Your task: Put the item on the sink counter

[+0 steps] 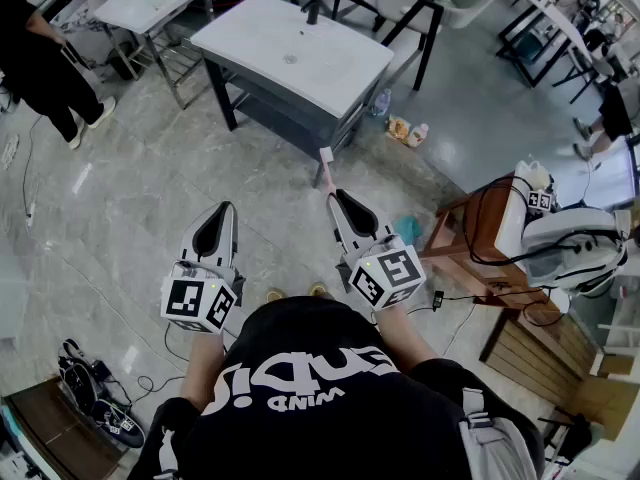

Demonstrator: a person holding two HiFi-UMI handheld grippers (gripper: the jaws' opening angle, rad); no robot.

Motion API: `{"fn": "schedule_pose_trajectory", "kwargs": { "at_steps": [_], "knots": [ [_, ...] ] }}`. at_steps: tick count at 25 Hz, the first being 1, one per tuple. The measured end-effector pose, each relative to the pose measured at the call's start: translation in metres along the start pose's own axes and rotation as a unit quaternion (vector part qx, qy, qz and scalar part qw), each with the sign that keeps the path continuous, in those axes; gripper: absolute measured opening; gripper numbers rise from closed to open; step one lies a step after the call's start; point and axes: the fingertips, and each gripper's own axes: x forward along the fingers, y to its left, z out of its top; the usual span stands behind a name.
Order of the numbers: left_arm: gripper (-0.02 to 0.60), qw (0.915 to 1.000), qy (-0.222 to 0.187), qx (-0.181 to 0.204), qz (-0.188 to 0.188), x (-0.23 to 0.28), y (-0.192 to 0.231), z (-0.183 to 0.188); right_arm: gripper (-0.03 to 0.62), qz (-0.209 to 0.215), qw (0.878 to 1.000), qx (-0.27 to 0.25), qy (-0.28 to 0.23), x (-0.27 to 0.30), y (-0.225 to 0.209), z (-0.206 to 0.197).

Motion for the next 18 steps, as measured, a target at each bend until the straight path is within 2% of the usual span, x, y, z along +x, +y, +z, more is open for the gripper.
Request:
{"fn": "schedule_pose_trajectory", "kwargs": {
  "at_steps": [12,18],
  "knots": [
    [0.020,0.9999,0.002,-0.008,0.006,-0.003,0.025,-0.001,0.060,0.020,1.000,0.002,-0.009,0.021,0.017,0.000],
    [0.020,0.9999,0.010,-0.004,-0.006,-0.016,0.035,-0.006,0.060,0.021,0.999,0.012,-0.025,0.022,0.035,-0.006]
  ]
}}
